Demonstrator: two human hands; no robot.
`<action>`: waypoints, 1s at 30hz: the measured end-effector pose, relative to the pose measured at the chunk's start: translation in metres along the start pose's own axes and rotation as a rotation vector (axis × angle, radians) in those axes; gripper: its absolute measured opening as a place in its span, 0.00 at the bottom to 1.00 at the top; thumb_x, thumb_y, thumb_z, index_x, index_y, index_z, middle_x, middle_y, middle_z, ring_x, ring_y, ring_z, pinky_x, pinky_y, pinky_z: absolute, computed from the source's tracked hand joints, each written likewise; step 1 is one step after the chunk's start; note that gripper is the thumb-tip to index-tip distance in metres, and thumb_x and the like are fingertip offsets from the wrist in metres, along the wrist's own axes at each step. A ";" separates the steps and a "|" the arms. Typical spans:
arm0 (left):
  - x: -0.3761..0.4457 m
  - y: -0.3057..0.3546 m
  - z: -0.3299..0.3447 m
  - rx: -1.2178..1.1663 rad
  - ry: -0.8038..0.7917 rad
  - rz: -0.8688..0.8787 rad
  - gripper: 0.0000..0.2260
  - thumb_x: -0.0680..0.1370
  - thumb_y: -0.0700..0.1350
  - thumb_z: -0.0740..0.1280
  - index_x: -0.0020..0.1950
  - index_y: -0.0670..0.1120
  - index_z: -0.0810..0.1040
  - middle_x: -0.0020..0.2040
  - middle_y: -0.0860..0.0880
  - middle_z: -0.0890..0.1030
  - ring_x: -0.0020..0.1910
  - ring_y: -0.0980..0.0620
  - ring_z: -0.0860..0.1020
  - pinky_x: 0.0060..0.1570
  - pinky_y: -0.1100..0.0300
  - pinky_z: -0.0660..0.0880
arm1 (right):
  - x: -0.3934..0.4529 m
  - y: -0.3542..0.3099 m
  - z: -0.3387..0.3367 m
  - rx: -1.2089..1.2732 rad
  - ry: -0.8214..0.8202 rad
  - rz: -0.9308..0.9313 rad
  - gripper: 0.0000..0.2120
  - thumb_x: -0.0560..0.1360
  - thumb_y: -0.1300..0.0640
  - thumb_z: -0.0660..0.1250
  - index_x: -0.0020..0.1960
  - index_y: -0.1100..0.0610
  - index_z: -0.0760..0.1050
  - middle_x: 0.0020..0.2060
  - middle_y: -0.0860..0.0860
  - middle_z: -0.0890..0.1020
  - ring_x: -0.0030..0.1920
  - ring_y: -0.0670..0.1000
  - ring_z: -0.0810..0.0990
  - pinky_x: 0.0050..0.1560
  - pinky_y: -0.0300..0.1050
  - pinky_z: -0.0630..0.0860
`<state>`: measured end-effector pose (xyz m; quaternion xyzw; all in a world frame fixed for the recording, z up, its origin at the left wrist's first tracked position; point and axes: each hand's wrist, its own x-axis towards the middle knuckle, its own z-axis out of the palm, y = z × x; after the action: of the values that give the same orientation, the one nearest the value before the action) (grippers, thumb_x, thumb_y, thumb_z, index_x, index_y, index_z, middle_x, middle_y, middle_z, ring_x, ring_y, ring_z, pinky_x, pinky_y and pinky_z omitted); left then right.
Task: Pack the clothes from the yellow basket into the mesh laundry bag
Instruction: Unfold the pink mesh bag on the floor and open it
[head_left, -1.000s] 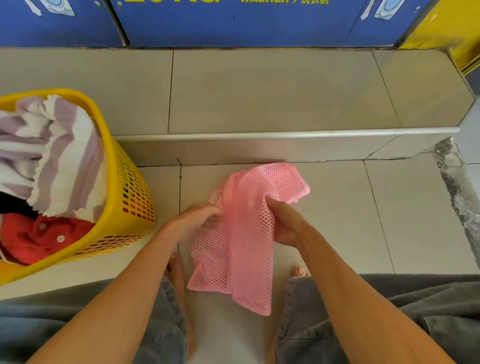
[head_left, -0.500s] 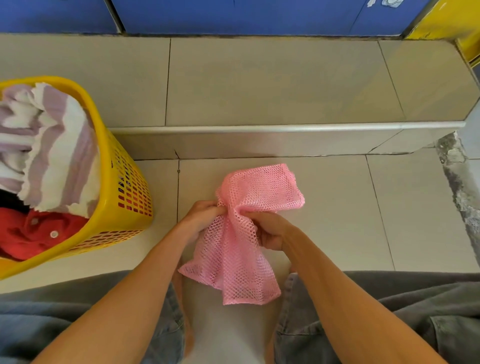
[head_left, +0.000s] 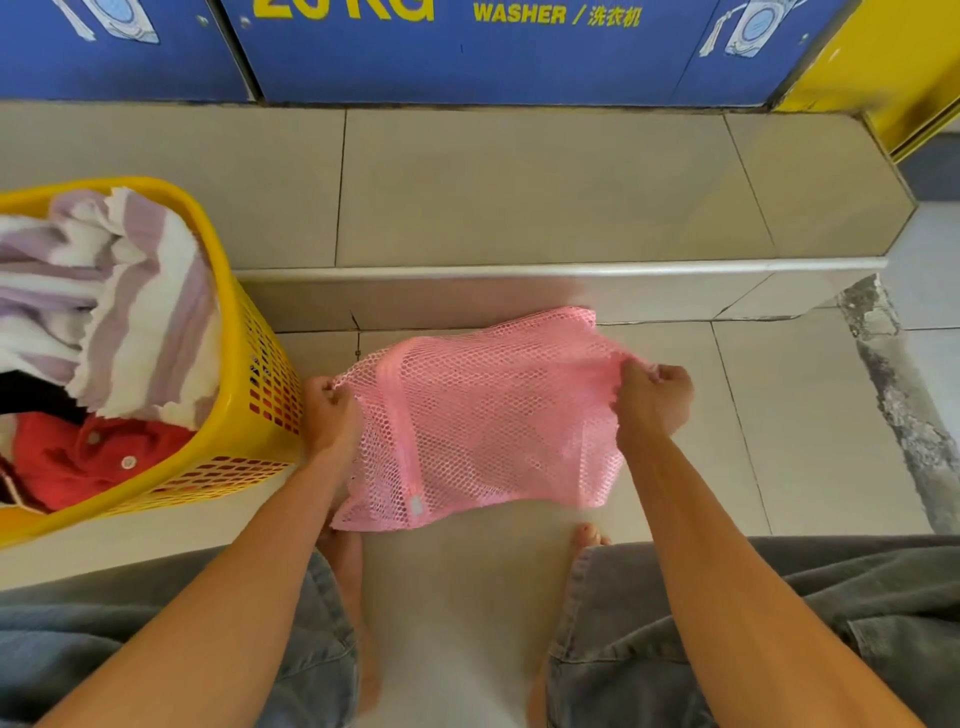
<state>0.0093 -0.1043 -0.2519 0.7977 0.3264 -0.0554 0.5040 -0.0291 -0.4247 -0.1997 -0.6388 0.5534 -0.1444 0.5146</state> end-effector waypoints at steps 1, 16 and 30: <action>-0.001 -0.001 -0.001 0.004 0.019 0.040 0.05 0.80 0.42 0.61 0.54 0.50 0.68 0.47 0.48 0.73 0.41 0.50 0.73 0.35 0.59 0.70 | 0.001 -0.005 -0.001 -0.014 0.052 -0.096 0.05 0.77 0.58 0.69 0.49 0.56 0.73 0.39 0.51 0.81 0.37 0.52 0.81 0.42 0.49 0.81; -0.038 -0.028 0.007 0.532 -0.074 0.280 0.34 0.70 0.48 0.76 0.71 0.49 0.64 0.69 0.42 0.68 0.67 0.41 0.68 0.63 0.42 0.72 | -0.058 0.041 0.024 -0.516 -0.245 -0.434 0.17 0.79 0.66 0.65 0.66 0.57 0.68 0.50 0.53 0.83 0.47 0.55 0.83 0.44 0.50 0.81; -0.081 -0.064 0.020 0.832 -0.665 0.478 0.14 0.70 0.55 0.75 0.50 0.49 0.82 0.48 0.52 0.80 0.50 0.51 0.76 0.47 0.52 0.79 | -0.110 0.129 0.032 -1.122 -0.888 -0.714 0.10 0.82 0.59 0.64 0.63 0.58 0.77 0.59 0.57 0.83 0.58 0.60 0.81 0.55 0.53 0.78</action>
<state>-0.0861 -0.1403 -0.2773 0.9199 -0.0877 -0.3111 0.2222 -0.1149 -0.2964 -0.2764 -0.9388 0.0491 0.2674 0.2116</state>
